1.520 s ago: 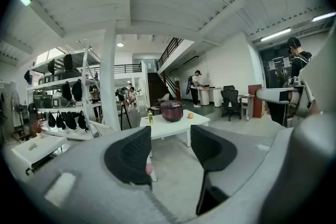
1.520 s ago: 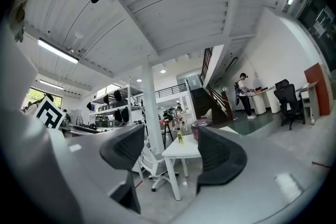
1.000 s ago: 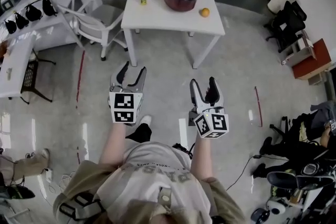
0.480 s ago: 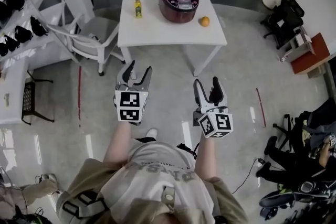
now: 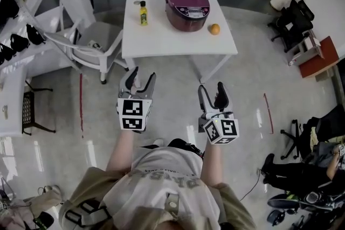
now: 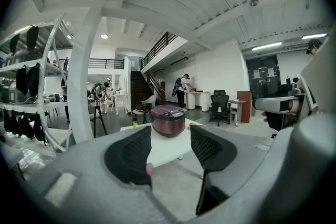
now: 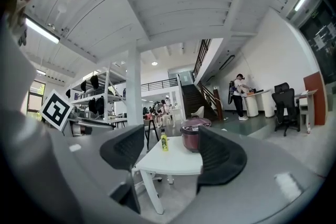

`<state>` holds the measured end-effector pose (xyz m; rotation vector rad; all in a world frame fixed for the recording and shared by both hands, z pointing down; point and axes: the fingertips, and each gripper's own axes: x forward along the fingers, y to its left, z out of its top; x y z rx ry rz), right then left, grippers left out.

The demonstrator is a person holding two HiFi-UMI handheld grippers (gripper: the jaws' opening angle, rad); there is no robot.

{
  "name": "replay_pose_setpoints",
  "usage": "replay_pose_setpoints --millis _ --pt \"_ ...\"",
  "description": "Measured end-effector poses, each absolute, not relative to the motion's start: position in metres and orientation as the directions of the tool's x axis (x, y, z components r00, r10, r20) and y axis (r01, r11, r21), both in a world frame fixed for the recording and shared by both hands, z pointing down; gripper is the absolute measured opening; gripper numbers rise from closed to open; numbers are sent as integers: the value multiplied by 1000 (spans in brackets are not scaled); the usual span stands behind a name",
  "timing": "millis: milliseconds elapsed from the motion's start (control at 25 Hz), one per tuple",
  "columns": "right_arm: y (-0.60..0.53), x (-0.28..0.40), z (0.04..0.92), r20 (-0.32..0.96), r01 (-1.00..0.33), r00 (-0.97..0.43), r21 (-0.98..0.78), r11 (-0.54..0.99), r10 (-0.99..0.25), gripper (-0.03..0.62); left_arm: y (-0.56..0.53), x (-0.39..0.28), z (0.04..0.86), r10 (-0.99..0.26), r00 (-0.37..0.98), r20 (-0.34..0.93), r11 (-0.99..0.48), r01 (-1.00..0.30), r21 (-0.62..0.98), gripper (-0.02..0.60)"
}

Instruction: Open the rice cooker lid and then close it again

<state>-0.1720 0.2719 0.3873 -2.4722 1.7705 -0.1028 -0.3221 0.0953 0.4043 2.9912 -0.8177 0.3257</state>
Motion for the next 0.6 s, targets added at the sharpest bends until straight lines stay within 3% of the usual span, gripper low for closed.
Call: replay_pose_setpoints --millis 160,600 --pt "264 -164 389 6 -942 333 -43 -333 -943 293 92 -305 410 -464 857 226 -879 -476 1 245" --pt "228 -88 410 30 -946 306 -99 -308 -951 293 64 -233 434 -471 836 283 -875 -484 -26 242"
